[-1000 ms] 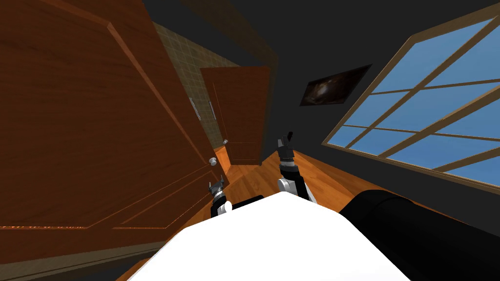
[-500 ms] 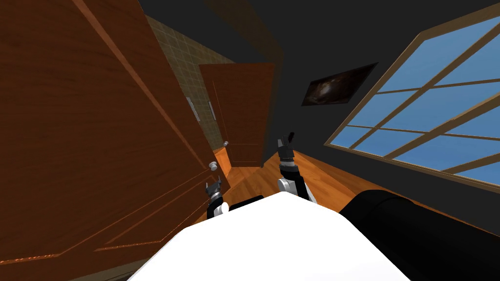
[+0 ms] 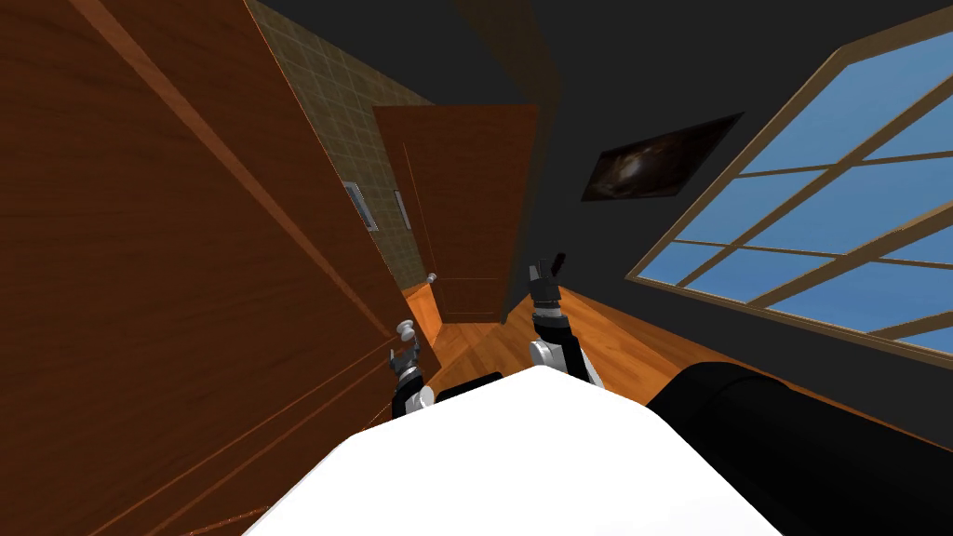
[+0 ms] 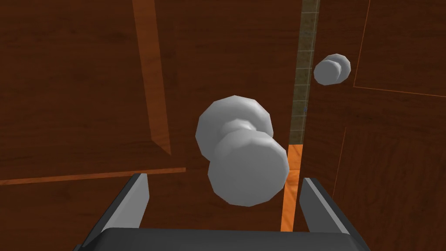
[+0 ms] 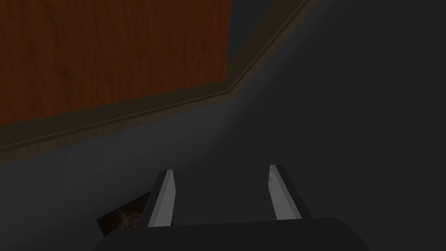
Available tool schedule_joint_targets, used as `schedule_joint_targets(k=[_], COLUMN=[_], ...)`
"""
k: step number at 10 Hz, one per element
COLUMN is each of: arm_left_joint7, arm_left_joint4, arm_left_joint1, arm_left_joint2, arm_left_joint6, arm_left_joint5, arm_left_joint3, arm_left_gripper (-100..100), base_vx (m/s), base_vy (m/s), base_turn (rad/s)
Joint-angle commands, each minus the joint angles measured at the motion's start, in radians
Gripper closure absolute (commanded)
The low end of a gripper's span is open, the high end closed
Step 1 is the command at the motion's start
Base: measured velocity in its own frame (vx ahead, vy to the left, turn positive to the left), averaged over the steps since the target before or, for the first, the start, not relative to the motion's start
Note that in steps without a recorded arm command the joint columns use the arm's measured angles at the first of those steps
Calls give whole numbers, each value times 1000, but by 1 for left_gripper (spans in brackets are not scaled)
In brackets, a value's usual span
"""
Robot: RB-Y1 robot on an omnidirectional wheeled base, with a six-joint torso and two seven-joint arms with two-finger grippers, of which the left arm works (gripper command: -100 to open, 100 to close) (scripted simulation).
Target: Push the door open
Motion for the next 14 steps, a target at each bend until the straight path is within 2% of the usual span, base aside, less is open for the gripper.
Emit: schedule_joint_targets(k=[1, 3, 4, 5, 10, 11, 14], arm_left_joint7=[4, 9, 7, 7, 7, 5, 3], arm_left_joint4=[4, 8, 8, 8, 8, 28, 46], arm_left_joint1=[-3, -6, -5, -5, -5, -21, -38], arm_left_joint2=[-8, -29, -25, -25, -25, -17, -8], arm_left_joint6=[0, 0, -1, -1, -1, -5, -15], arm_left_joint5=[2, 4, 3, 3, 3, 1, 0], arm_left_joint3=[3, 7, 5, 5, 5, 37, 76], arm_left_gripper=[-100, -100, -100, 100, 100, 100, 100], base_vx=[165, 166, 64, -6, -11, 67, 112], base_vy=[86, 73, 17, -4, -5, 14, 24], base_turn=[-18, -24, -4, -19, -1, -53, -21])
